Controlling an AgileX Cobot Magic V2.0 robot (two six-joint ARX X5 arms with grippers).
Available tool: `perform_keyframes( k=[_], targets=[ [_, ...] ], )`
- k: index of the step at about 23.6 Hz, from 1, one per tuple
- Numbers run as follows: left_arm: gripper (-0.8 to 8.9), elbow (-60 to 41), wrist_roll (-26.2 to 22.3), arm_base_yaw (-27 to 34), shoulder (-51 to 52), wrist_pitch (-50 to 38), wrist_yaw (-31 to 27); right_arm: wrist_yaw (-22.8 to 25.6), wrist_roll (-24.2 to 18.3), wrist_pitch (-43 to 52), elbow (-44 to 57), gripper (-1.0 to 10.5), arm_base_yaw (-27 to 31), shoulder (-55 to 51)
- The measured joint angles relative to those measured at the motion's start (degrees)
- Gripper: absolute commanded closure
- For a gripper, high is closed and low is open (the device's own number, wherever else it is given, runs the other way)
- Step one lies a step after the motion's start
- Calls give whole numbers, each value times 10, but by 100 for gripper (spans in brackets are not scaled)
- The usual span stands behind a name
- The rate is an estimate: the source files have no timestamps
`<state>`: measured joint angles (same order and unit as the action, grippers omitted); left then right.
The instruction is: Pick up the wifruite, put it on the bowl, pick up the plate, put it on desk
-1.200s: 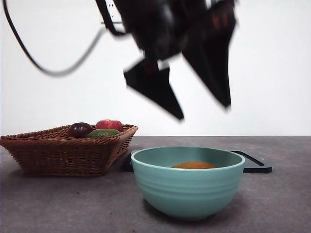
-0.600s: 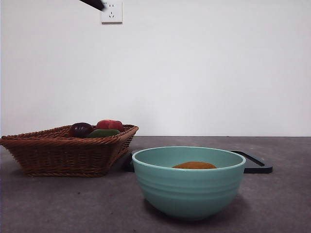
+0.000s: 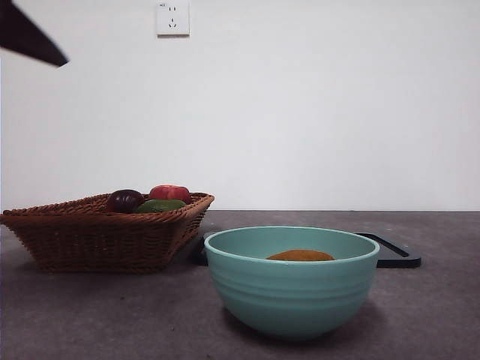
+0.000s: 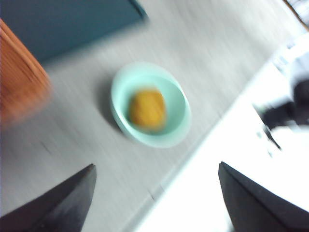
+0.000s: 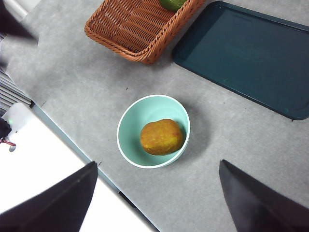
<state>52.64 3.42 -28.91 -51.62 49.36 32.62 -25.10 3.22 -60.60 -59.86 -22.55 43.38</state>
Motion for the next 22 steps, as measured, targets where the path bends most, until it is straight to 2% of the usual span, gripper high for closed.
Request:
perform_keyframes(
  k=[5, 15, 22],
  targets=[
    [409, 0, -24, -3, 0, 31, 5, 0, 0, 0, 0, 544, 0, 0],
    [409, 0, -25, -3, 0, 31, 5, 0, 4, -1, 0, 545, 0, 3],
    [409, 0, -25, -3, 0, 26, 5, 0, 31, 14, 31, 545, -3, 23]
  ],
)
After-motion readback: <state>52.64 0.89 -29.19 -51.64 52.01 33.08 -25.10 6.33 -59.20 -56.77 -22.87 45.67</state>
